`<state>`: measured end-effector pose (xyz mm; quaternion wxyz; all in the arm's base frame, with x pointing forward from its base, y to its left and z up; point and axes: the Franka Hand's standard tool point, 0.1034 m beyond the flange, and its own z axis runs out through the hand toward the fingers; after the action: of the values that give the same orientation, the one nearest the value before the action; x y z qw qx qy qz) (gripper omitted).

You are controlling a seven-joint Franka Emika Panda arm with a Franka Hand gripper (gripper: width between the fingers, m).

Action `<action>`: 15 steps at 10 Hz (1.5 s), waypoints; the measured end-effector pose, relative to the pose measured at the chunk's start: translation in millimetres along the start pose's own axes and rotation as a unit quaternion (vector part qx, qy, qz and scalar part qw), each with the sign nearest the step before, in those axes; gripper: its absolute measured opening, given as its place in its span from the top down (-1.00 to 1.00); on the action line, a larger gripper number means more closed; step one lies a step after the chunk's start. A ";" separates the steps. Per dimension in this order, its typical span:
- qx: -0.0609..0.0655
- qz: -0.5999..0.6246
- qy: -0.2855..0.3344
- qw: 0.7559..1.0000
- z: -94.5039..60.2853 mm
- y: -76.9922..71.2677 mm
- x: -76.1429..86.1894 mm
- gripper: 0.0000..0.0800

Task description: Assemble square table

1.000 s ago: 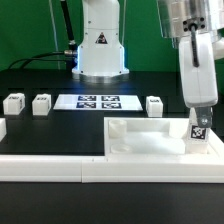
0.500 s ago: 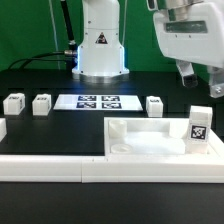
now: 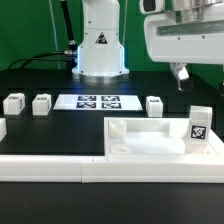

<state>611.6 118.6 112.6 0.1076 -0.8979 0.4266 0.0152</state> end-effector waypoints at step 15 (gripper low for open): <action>-0.139 -0.344 -0.138 0.918 46.7 140.9 -102.3 -0.62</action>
Offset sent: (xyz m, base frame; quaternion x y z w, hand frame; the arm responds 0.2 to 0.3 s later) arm -0.0553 -0.0095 -0.0114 -0.0082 -0.0458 -0.2169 0.9751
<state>441.2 119.9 53.8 0.0384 -0.9841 0.0657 0.1602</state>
